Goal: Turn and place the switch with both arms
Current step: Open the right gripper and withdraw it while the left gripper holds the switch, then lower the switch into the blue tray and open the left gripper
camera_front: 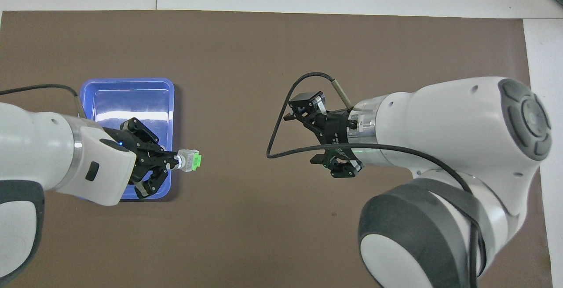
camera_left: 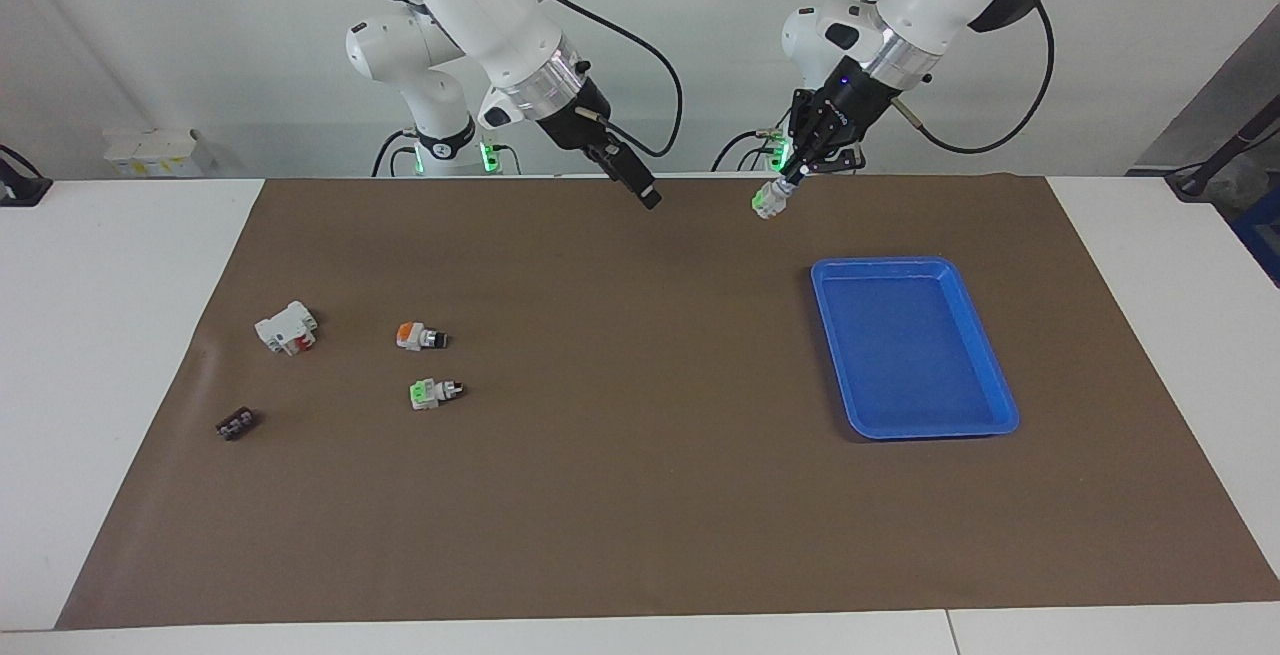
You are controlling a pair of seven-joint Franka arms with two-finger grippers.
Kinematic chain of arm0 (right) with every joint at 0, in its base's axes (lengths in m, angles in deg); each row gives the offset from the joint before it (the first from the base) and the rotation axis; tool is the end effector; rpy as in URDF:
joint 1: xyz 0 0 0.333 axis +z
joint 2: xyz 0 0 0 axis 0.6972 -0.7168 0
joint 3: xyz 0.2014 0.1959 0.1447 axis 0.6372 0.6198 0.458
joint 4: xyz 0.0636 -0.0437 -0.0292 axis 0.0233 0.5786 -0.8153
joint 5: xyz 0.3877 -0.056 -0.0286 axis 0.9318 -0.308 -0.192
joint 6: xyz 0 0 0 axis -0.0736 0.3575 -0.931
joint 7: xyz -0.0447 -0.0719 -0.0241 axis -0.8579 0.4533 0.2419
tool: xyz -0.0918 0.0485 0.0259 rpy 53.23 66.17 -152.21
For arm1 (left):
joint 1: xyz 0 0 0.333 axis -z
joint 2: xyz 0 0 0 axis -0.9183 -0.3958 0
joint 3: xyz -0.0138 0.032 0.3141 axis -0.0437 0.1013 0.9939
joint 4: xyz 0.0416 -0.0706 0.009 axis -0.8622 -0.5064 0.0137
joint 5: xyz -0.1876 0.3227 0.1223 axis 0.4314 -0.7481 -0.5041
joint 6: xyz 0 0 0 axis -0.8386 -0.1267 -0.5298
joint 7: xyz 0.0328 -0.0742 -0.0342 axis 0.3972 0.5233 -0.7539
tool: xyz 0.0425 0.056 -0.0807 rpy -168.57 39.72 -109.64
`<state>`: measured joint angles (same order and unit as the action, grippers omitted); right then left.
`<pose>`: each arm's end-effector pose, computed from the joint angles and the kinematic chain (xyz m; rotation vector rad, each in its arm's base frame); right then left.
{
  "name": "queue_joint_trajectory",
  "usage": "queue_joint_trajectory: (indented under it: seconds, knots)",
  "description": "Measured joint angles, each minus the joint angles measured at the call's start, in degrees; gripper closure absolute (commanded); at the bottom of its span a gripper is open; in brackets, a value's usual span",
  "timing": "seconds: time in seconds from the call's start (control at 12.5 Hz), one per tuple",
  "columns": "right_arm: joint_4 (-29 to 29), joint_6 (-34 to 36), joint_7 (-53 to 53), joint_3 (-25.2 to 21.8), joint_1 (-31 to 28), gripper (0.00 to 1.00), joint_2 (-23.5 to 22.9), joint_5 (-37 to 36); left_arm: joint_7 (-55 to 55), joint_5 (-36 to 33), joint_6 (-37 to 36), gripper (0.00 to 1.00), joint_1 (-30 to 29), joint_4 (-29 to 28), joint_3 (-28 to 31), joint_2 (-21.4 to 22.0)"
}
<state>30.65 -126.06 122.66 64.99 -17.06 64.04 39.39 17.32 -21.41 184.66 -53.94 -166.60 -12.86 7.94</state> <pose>0.5149 0.2724 0.5836 -2.4159 1.1455 0.1537 0.4575 -0.1837 0.5853 2.3410 -1.7176 0.2519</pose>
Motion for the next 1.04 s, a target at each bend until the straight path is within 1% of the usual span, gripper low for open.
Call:
queue_joint_trajectory:
  seconds: [0.16, 0.24, 0.4, 0.48, 0.64, 0.8, 0.88, 1.04]
  knots:
    - [0.0, 0.4, -10.9, -0.1, -4.0, 0.01, 0.0, -4.9, 1.9, -2.6, 1.2, 1.00, -2.2, -4.6, 0.0, 1.7]
    - [-0.2, 1.8, -16.6, -0.3, -6.0, 0.01, 0.1, -8.8, 5.1, -2.7, 1.6, 1.00, -4.0, -6.7, 0.1, 2.1]
    - [-0.3, 4.9, -26.8, -0.3, -9.2, 0.01, 0.4, -18.5, 11.7, -2.8, 2.6, 1.00, -7.4, -9.6, 0.1, 1.8]
    - [-0.6, 5.8, -32.1, -0.2, -11.4, 0.01, 0.7, -21.0, 14.5, -2.9, 3.4, 1.00, -8.7, -10.8, 0.2, 0.9]
    - [-2.1, 9.6, -42.9, 0.0, -17.2, 0.01, 1.1, -22.2, 17.5, -4.1, 4.8, 1.00, -10.0, -11.7, 0.2, -2.5]
    - [-4.7, 15.4, -53.0, -0.5, -22.4, 0.01, 1.4, -22.3, 18.5, -5.0, 7.8, 1.00, -10.1, -11.6, 0.1, -7.4]
    - [-6.0, 18.4, -57.1, -1.5, -23.7, 0.01, 1.5, -22.7, 19.5, -5.5, 9.6, 1.00, -10.1, -11.6, 0.0, -9.8]
    - [-9.1, 24.9, -60.2, -2.8, -24.5, 0.00, 1.6, -23.8, 21.5, -6.1, 11.6, 1.00, -10.2, -11.4, 0.0, -12.9]
